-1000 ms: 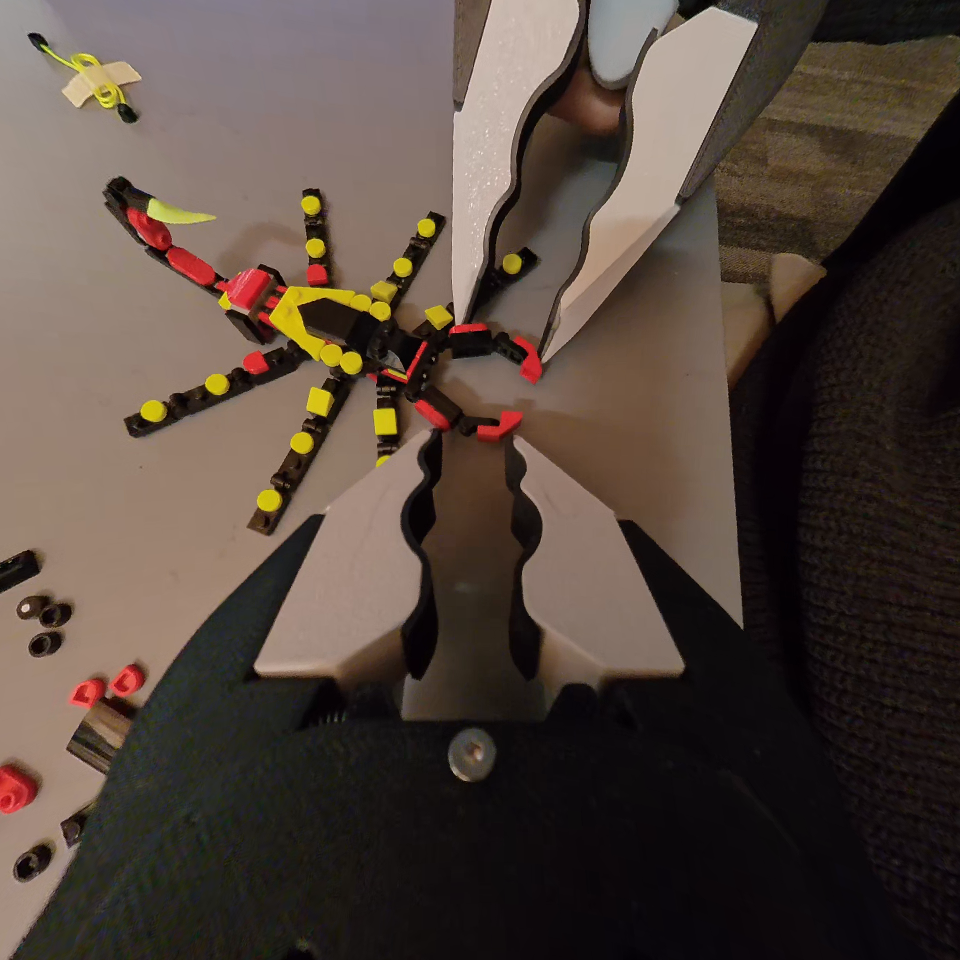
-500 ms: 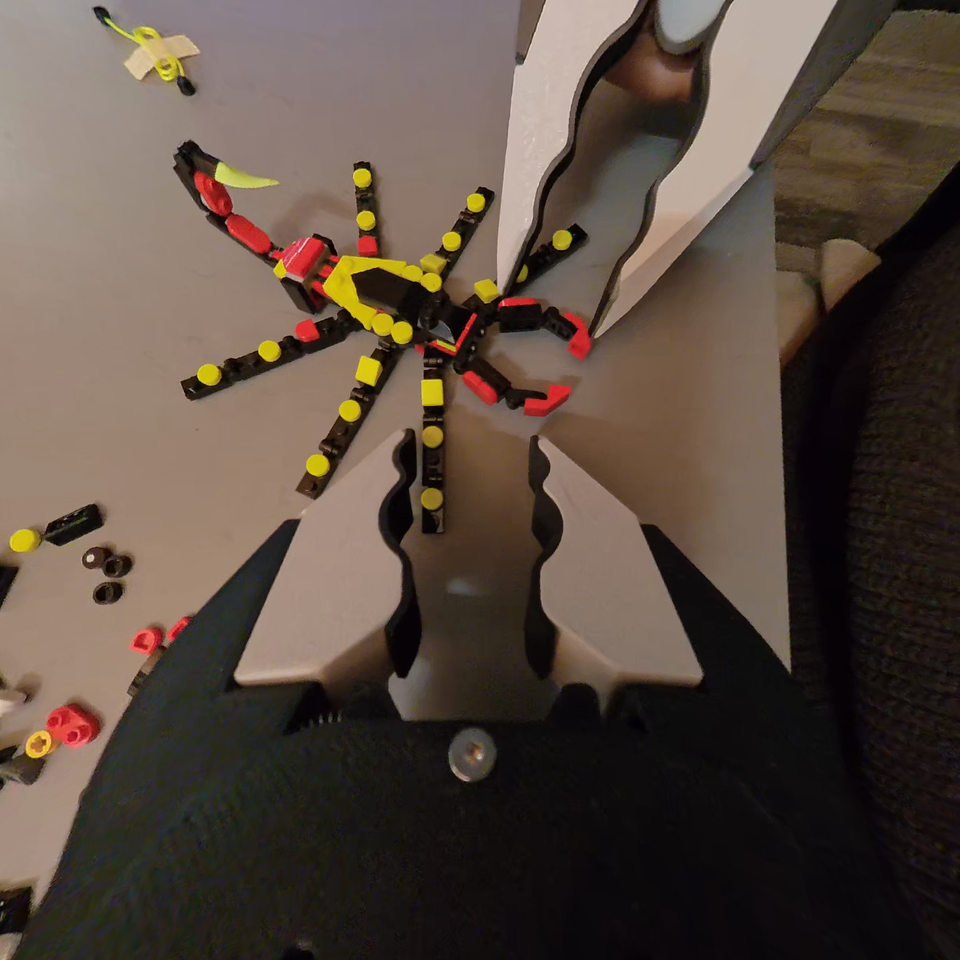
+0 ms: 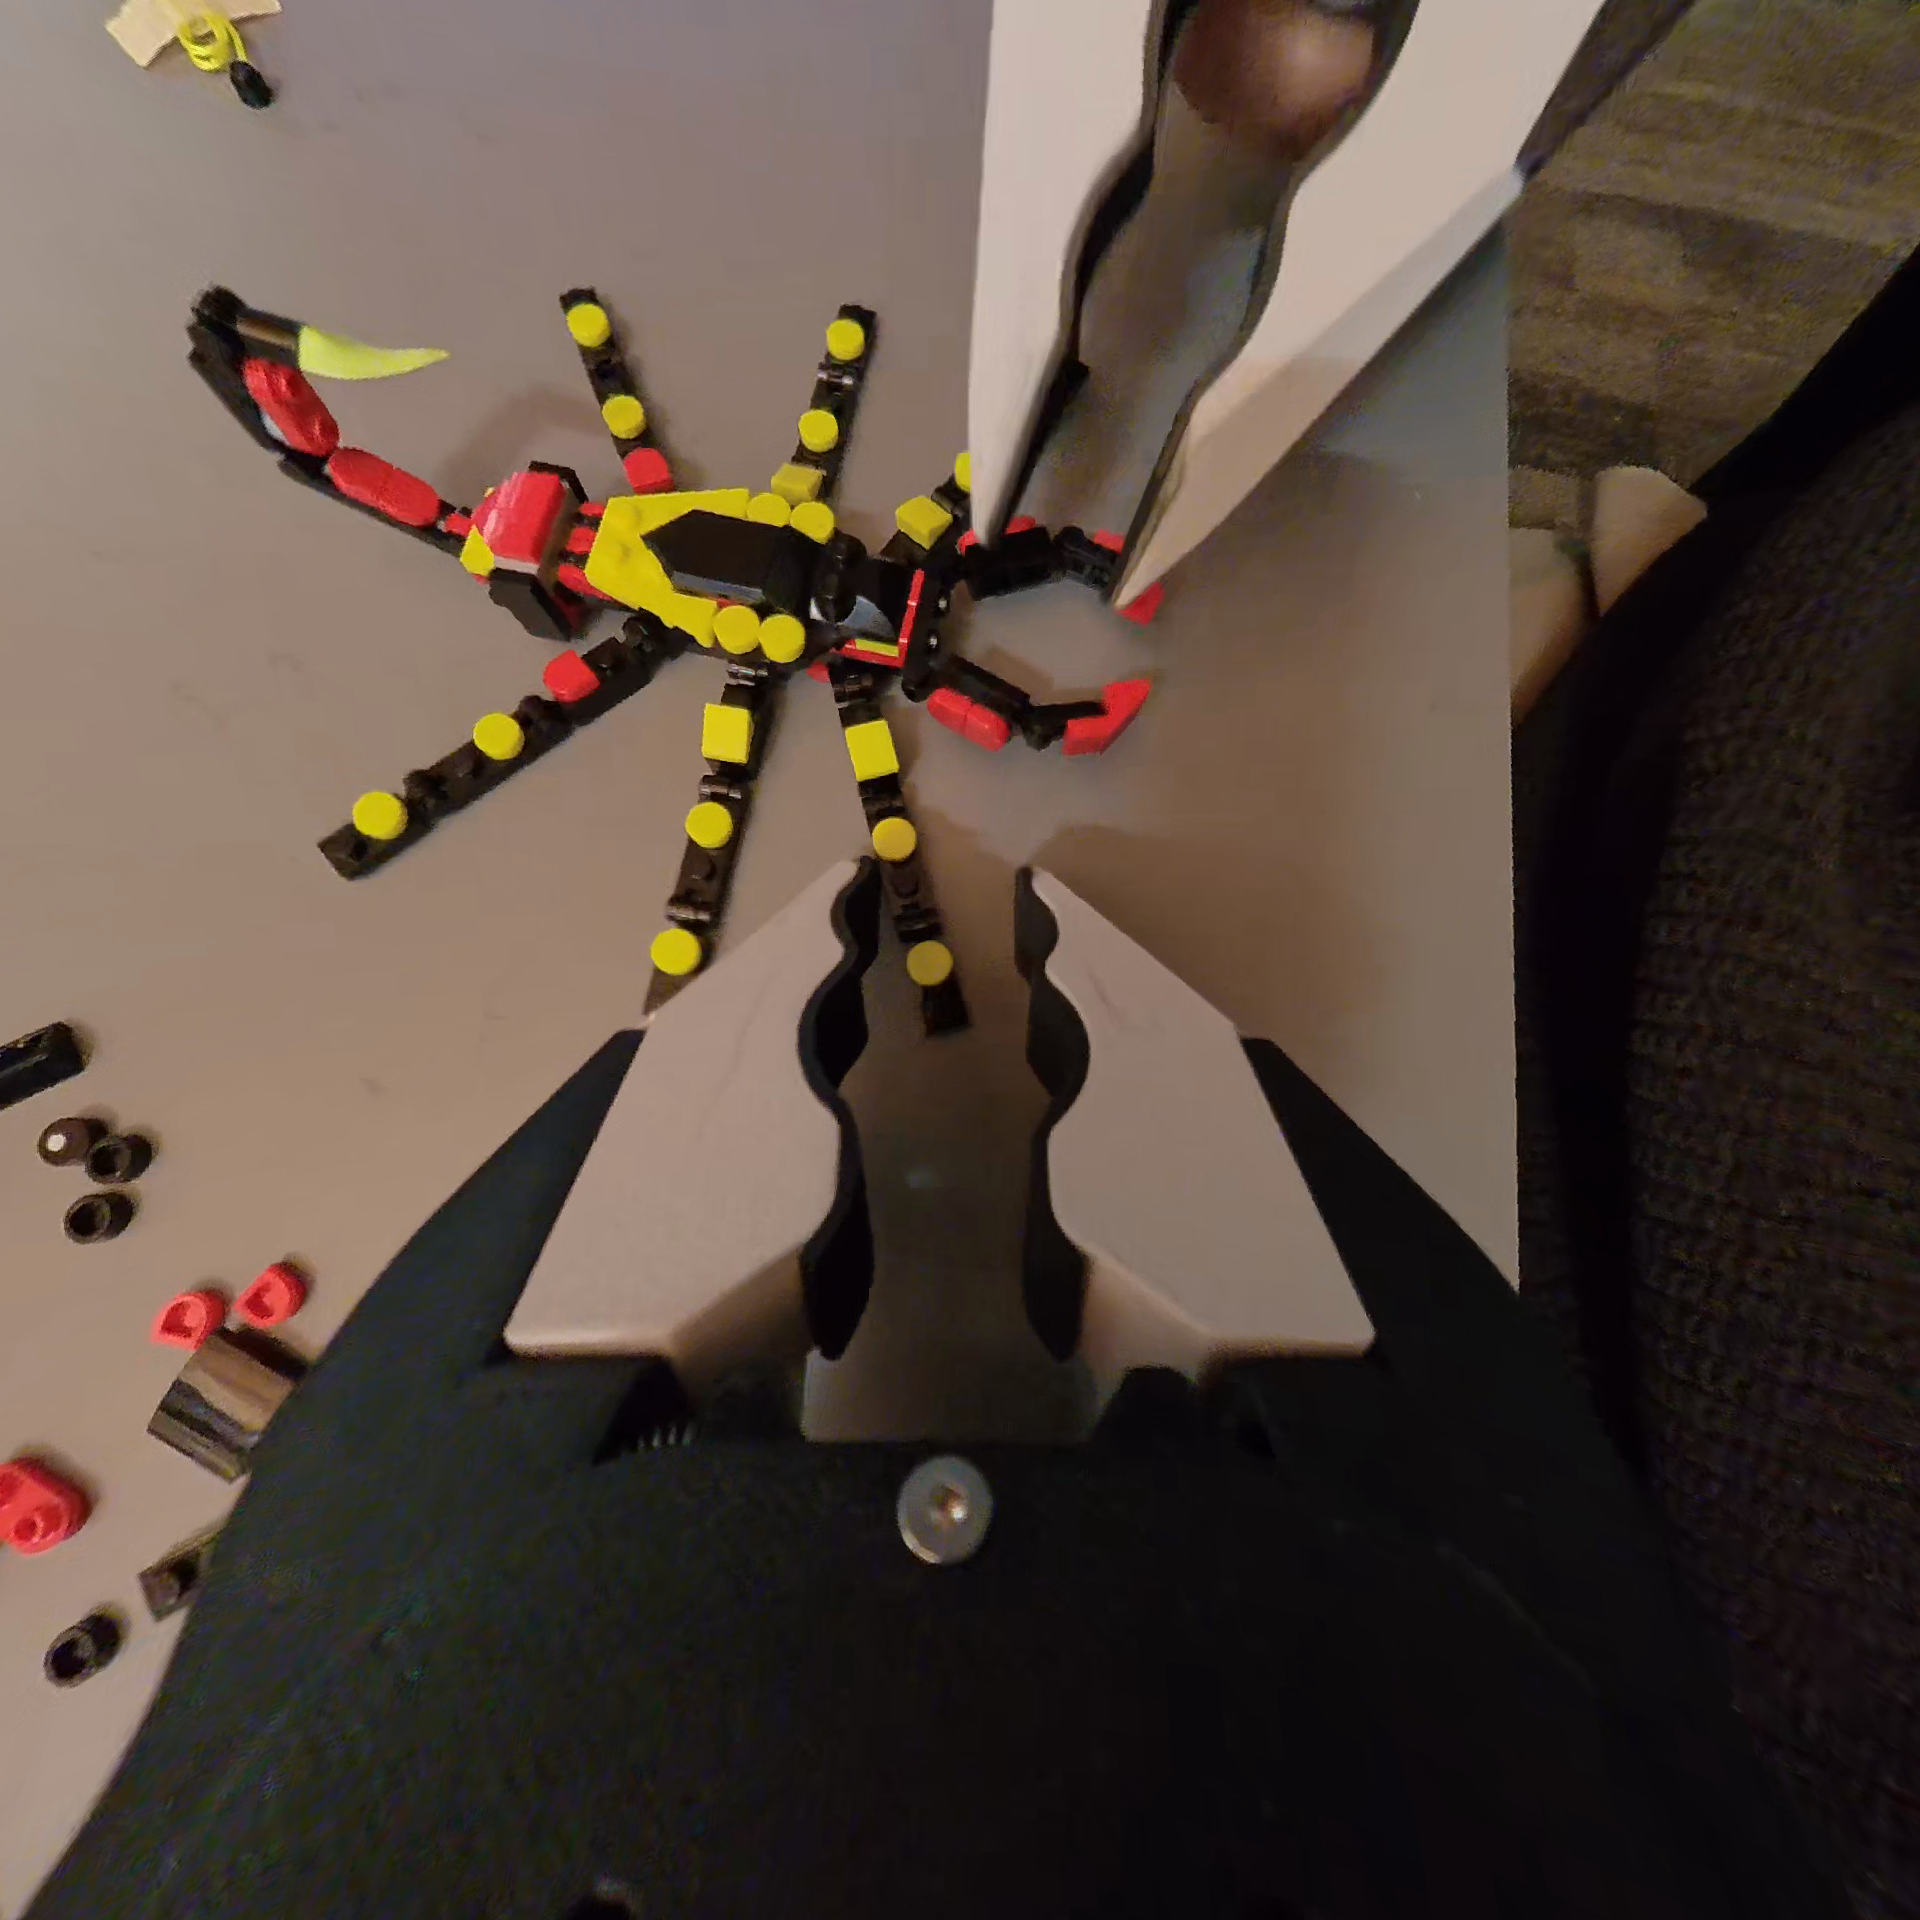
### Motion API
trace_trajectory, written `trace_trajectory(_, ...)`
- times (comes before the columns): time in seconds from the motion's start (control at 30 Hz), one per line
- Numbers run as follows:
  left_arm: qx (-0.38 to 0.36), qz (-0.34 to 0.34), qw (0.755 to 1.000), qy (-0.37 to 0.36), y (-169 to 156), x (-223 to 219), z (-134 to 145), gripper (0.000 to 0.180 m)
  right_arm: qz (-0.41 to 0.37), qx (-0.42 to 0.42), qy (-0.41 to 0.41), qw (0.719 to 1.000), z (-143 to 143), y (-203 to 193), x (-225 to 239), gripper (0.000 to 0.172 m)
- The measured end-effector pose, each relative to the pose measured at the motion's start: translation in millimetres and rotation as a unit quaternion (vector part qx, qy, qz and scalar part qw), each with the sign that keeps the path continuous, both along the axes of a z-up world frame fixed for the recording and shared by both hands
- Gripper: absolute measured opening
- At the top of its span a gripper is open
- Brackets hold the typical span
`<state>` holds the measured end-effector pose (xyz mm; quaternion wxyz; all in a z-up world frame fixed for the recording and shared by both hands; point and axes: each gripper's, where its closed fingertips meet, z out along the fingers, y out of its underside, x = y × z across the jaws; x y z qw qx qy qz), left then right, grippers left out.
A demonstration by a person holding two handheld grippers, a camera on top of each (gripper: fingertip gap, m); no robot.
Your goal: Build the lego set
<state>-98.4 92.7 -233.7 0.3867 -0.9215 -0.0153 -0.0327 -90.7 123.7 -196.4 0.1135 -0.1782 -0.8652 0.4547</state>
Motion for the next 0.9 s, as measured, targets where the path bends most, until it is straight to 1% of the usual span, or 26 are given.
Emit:
trace_trajectory(0.1, -0.001, 0.002, 1.0, -0.002, 2.3, 1.7, -0.1, 0.017, 0.001, 0.043, 0.005, 0.999, -13.0, -1.1, 0.5, 0.011)
trace_trajectory(0.17, -0.001, 0.005, 1.0, -0.002, 2.8, 1.6, -0.3, 0.015, 0.003, 0.067, 0.007, 0.998, -20.3, -0.4, 1.4, 0.006)
trace_trajectory(0.27, -0.001, 0.007, 1.0, -0.008, 3.3, 2.2, -0.2, 0.013, 0.011, 0.079, 0.003, 0.997, -25.6, -0.9, 4.5, 0.0)
trace_trajectory(0.7, 0.0, 0.005, 1.0, -0.016, 4.2, 5.3, 0.0, 0.013, 0.002, 0.063, -0.03, 0.998, -25.1, -5.0, 4.8, 0.0)
trace_trajectory(0.9, 0.0, -0.001, 1.0, -0.013, 3.7, 6.2, 0.1, 0.016, 0.005, 0.067, -0.019, 0.998, -22.7, 0.8, 4.3, 0.008)
